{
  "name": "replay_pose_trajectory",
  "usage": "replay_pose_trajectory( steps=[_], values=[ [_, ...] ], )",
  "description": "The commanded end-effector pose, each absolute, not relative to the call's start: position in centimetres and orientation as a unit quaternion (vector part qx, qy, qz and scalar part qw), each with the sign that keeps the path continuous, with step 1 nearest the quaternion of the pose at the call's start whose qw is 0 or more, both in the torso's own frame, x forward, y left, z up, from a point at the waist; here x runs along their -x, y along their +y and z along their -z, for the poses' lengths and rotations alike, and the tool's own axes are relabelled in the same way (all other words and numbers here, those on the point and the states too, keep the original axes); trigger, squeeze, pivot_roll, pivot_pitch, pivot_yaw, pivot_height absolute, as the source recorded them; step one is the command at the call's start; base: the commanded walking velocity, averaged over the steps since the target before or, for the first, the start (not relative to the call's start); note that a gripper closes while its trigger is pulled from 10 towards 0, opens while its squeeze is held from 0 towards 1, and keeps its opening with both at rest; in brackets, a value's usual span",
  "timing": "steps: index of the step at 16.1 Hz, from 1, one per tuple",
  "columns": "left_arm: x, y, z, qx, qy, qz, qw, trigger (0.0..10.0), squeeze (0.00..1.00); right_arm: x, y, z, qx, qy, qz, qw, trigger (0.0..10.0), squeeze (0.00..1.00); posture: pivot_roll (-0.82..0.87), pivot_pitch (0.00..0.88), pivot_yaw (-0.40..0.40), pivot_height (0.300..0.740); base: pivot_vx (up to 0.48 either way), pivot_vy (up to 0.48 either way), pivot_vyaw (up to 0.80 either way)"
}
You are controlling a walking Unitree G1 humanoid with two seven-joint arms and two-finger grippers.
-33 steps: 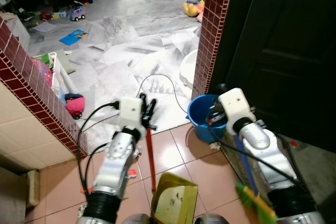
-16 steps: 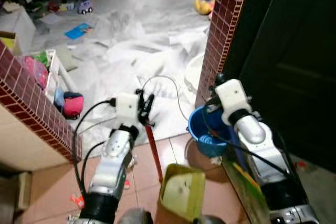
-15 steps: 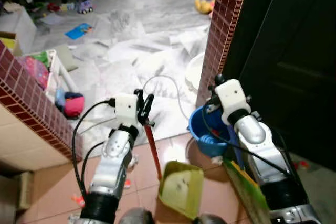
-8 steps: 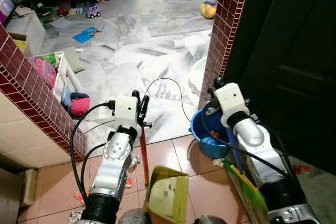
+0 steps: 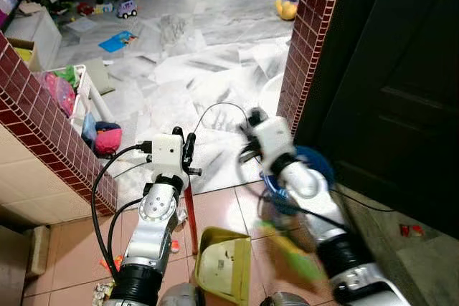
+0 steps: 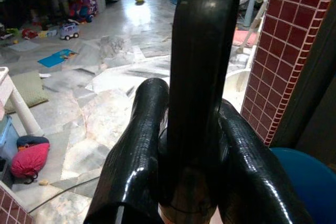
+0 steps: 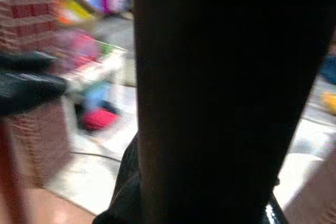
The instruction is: Sweep floor
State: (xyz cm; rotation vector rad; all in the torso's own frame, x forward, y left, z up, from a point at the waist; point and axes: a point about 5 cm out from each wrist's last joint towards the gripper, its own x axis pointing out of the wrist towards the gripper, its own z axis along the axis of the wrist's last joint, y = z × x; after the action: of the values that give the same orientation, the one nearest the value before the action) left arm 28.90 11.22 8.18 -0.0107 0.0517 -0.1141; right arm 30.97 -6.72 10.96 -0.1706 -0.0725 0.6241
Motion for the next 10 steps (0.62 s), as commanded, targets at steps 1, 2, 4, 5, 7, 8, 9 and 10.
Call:
replay_pose_trajectory(
  steps=[1, 2, 4, 5, 7, 8, 9, 10],
  values=[
    [-29.3, 11.4, -9.1, 0.003, 0.002, 0.052, 0.999, 10.0, 0.00, -31.1, -5.7, -12.1, 0.063, -0.055, -0.344, 0.935, 10.0, 0.00, -0.01, 0.005, 0.043, 0.740, 0.000, 0.000, 0.00],
    [-29.3, 11.4, -9.1, 0.002, 0.003, 0.051, 0.999, 10.0, 0.00, -30.9, -5.6, -12.3, 0.054, -0.052, -0.365, 0.928, 10.0, 0.00, -0.01, 0.005, 0.043, 0.740, 0.000, 0.000, 0.00],
    [-29.3, 11.4, -9.0, 0.002, 0.003, 0.052, 0.999, 10.0, 0.00, -30.7, -5.6, -12.7, 0.054, -0.056, -0.388, 0.918, 10.0, 0.00, -0.01, 0.004, 0.044, 0.740, 0.000, 0.000, 0.00],
    [-29.4, 11.4, -9.0, 0.002, 0.004, 0.053, 0.999, 10.0, 0.00, -30.5, -5.8, -13.3, 0.062, -0.067, -0.399, 0.912, 10.0, 0.00, -0.02, 0.003, 0.047, 0.740, 0.000, 0.000, 0.00],
    [-29.5, 11.2, -9.0, 0.003, 0.005, 0.056, 0.998, 10.0, 0.00, -30.4, -6.8, -15.0, 0.084, -0.102, -0.400, 0.907, 10.0, 0.00, -0.03, 0.000, 0.050, 0.740, 0.000, 0.000, 0.00],
    [-29.5, 11.2, -9.0, 0.002, 0.005, 0.058, 0.998, 10.0, 0.00, -30.5, -7.5, -16.4, 0.072, -0.122, -0.388, 0.911, 10.0, 0.00, -0.03, 0.000, 0.053, 0.740, 0.000, 0.000, 0.00],
    [-29.6, 11.2, -9.0, 0.001, 0.006, 0.058, 0.998, 10.0, 0.00, -30.6, -7.7, -17.1, 0.068, -0.132, -0.384, 0.911, 10.0, 0.00, -0.03, 0.000, 0.053, 0.740, 0.000, 0.000, 0.00],
    [-29.7, 11.3, -8.9, -0.003, 0.010, 0.056, 0.998, 10.0, 0.00, -30.8, -8.0, -18.8, 0.062, -0.155, -0.375, 0.912, 10.0, 0.00, -0.04, 0.000, 0.054, 0.740, 0.000, 0.000, 0.00]
  ],
)
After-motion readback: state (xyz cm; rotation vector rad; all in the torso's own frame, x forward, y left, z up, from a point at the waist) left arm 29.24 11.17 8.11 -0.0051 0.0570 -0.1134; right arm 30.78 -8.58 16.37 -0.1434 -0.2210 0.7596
